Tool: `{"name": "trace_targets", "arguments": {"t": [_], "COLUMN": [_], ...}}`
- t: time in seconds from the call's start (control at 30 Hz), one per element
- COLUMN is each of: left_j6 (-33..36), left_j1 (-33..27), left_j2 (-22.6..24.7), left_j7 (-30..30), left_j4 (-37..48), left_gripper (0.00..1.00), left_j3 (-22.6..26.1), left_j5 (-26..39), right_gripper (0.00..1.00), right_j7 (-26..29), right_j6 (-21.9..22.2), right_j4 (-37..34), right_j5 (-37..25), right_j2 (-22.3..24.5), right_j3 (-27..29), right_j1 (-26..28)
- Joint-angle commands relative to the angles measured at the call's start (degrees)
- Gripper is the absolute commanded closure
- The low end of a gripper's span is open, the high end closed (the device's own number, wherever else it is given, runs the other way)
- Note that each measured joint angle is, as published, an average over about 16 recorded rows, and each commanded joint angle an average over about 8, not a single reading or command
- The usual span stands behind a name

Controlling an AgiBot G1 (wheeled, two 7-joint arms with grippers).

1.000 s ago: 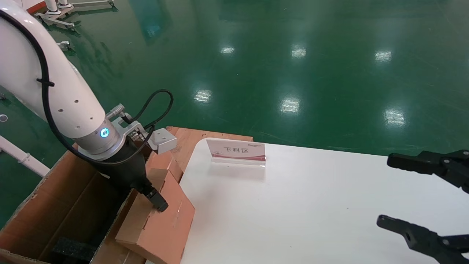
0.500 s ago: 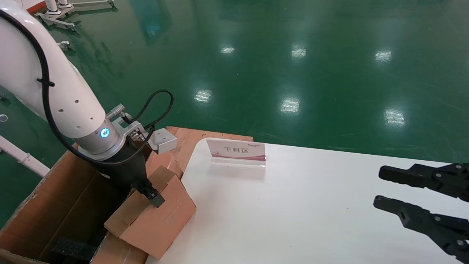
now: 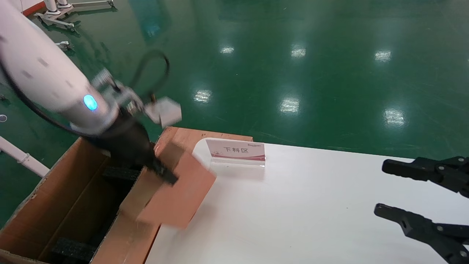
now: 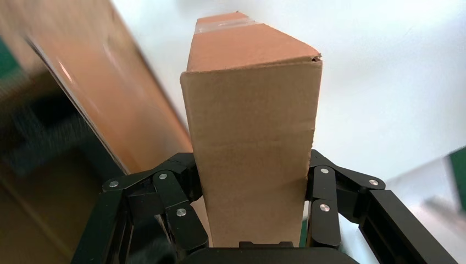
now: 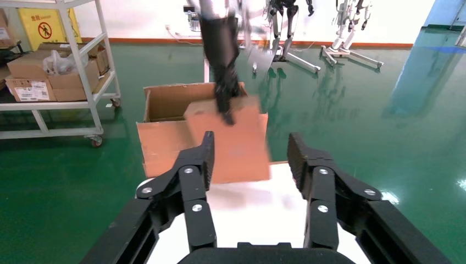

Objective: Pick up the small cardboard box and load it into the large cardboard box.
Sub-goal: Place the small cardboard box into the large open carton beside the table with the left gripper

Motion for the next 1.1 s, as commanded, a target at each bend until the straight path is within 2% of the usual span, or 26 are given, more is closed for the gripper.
{"name": "trace_targets", "arguments": {"t": [0.03,0.3,0.5,0.83,1.1], "left_j6": [-0.5,1.0,3.1,4.3,4.8], "left_j1": [-1.9,-12.2,-17.7,-25.2,-28.8], "left_j2": [-1.1,-2.8,-2.3,-0.5,0.2], "left_j7": [0.6,2.1,4.6,10.6,17.2], "left_j4": [0.2,3.7,7.3,17.1,23.6], "left_gripper": [1.00,1.00,1.00,1.00,1.00], "left_j3": [-1.5,-5.2,-4.1,5.9,17.4], "left_j5": [-1.8,1.0,5.9,10.3,4.8], "right_gripper": [0.00,0.00,0.00,0.00,0.00], "right_j7": [0.0,0.0,0.0,-0.1,-0.1], "right_j6": [0.0,0.0,0.0,0.0,0.0], "right_j4": [0.0,0.0,0.0,0.0,0.0], "right_j5": [0.0,0.0,0.0,0.1,0.1], "right_j2": [0.0,0.0,0.0,0.0,0.0], "right_j3": [0.0,0.0,-0.1,-0.1,-0.1], "right_j1": [0.0,0.0,0.0,0.0,0.0]}}
